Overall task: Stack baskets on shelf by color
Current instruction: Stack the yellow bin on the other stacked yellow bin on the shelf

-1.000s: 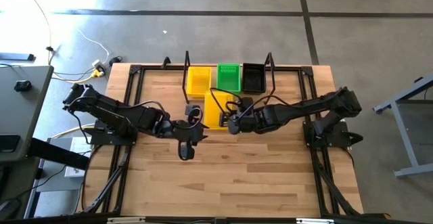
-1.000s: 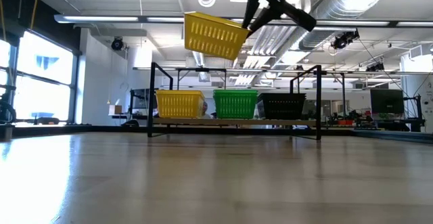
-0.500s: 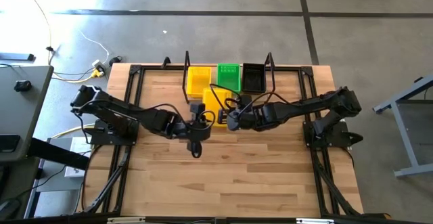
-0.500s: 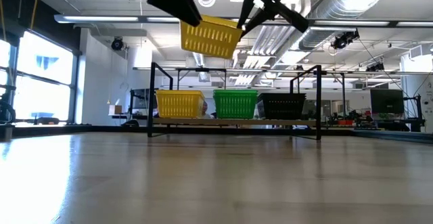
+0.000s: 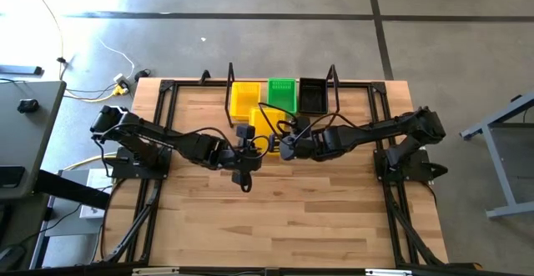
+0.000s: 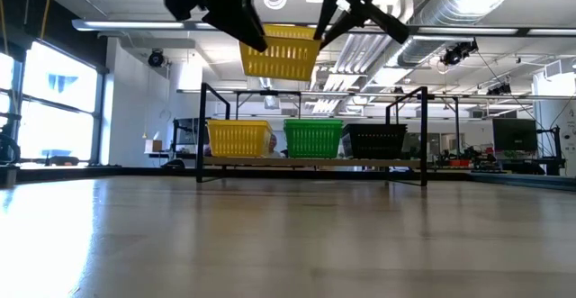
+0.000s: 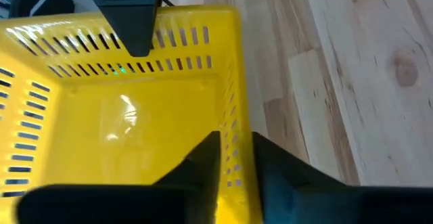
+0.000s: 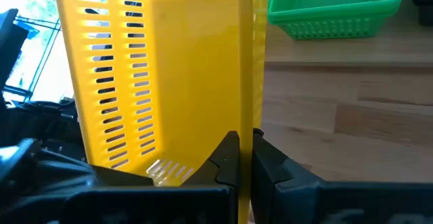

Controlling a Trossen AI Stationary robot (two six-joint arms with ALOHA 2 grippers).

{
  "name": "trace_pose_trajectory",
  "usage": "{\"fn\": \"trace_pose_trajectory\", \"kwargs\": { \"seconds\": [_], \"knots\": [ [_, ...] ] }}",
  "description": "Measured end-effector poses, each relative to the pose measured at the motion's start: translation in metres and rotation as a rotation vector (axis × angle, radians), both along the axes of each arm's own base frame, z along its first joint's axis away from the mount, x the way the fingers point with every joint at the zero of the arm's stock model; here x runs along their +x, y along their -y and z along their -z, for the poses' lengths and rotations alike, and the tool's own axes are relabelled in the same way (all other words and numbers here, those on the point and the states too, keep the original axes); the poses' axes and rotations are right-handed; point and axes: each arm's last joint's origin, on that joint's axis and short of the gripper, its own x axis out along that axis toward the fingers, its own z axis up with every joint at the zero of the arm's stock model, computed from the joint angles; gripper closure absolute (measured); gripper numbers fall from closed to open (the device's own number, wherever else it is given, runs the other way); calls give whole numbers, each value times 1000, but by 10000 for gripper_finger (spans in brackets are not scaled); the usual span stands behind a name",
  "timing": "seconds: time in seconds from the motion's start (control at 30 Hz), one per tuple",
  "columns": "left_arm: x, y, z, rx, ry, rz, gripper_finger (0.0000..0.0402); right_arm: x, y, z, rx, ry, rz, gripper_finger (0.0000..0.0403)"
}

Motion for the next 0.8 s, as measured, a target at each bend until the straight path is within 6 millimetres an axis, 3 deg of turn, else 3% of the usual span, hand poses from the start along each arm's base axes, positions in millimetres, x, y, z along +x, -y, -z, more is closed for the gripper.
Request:
{"fn": "trace_pose_trajectory", "kwargs": {
  "seconds": [0.17,0.63,0.8],
  "knots": [
    [0,-5,0,-10,1,-15,392,0,0,0,-3,2,3,403],
    [0,-3,1,-21,-17,29,398,0,-1,0,-27,-19,-37,400],
    [-1,2,1,-12,-32,50,399,1,5,0,-40,-35,-37,361]
  ]
}}
